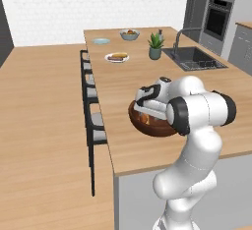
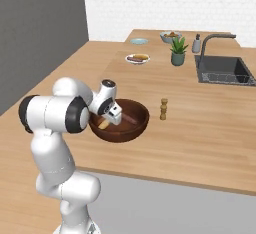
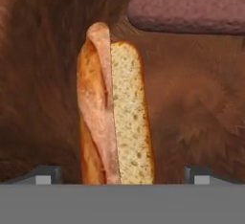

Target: Place one bun and one sausage from the bowl on each plate.

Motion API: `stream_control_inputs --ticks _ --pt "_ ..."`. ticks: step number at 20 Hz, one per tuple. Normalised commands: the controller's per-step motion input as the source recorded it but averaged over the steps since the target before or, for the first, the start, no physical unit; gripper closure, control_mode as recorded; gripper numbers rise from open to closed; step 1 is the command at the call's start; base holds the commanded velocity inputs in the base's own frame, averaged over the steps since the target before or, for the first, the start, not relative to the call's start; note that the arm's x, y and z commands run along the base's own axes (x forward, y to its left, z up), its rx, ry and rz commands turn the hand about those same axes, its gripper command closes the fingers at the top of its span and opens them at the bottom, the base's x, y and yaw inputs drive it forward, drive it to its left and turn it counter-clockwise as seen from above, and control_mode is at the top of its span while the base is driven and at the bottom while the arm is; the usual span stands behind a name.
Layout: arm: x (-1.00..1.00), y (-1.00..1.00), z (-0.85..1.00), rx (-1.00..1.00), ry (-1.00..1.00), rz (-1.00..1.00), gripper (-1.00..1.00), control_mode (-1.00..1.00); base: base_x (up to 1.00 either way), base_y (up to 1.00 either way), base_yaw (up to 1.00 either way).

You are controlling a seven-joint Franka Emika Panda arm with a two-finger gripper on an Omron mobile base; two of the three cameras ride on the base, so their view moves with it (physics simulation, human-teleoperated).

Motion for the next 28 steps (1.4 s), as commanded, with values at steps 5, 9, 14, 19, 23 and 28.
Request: stream_control_inputs --ticks 5,9,14,19,23,28 --pt "0.44 0.0 -0.35 0.02 0.0 0.0 -1.0 -1.0 0.0 0.0 0.0" --pt "0.24 0.0 -0.34 0.0 0.0 0.0 -1.0 -1.0 0.0 0.0 0.0" --pt "0.0 0.0 0.0 0.0 0.0 0.0 -1.0 -1.0 0.0 0.0 0.0" --pt "0.0 0.0 0.0 0.0 0.0 0.0 1.0 -1.0 0.0 0.0 0.0" --pt "0.0 0.0 0.0 0.0 0.0 0.0 1.0 -1.0 0.0 0.0 0.0" --pt "0.0 0.0 0.0 0.0 0.0 0.0 1.0 -1.0 0.0 0.0 0.0"
